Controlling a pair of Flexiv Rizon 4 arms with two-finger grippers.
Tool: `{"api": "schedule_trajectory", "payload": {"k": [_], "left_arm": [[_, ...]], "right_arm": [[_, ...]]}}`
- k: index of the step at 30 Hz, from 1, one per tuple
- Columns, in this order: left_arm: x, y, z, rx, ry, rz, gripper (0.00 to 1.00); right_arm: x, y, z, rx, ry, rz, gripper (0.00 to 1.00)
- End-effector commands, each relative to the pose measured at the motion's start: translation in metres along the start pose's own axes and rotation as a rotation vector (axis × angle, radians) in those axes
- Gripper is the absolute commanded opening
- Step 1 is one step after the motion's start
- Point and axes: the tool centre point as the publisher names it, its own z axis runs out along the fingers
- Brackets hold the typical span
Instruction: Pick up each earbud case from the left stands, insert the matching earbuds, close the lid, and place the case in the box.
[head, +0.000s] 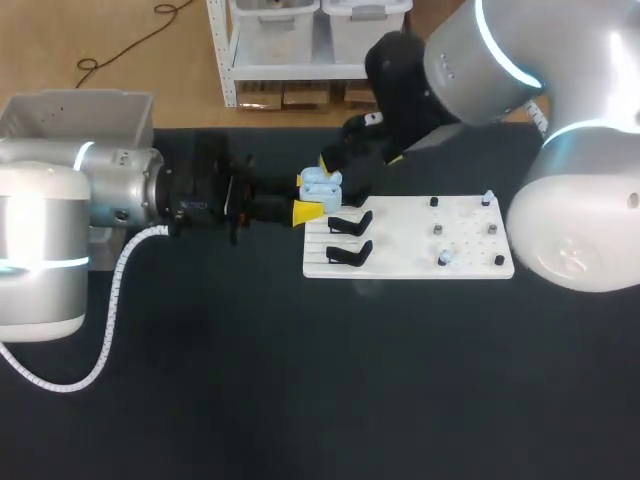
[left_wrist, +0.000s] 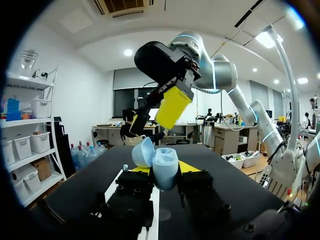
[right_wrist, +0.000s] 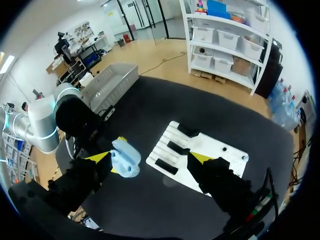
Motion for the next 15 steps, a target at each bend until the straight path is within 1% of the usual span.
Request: {"api": "schedule_trajectory", "payload": {"k": [1,3,8,12,15], "left_arm": [[0.000,-0.001,0.000,-0.004,-0.001,0.002,0.00],[0.000,-0.001,0.000,-0.004,-0.001,0.002,0.00],[0.000,-0.001,0.000,-0.004,-0.001,0.002,0.00],[0.000,-0.001,0.000,-0.004,-0.001,0.002,0.00],[0.000,-0.001,0.000,-0.004,-0.001,0.002,0.00]], "right_arm": [[0.007,-0.011,-0.020,0.052,-0.052,-0.018,1.00],[0.006,-0.020,-0.029,0.087,-0.058,-0.039,1.00],[0.011,-0.050,-0.043,0.236,-0.019,-0.089,1.00],[0.017,-0.080,-0.048,0.324,0.052,-0.118,1.00],[0.021,-0.103,-0.049,0.365,0.115,-0.115,1.00]]}}
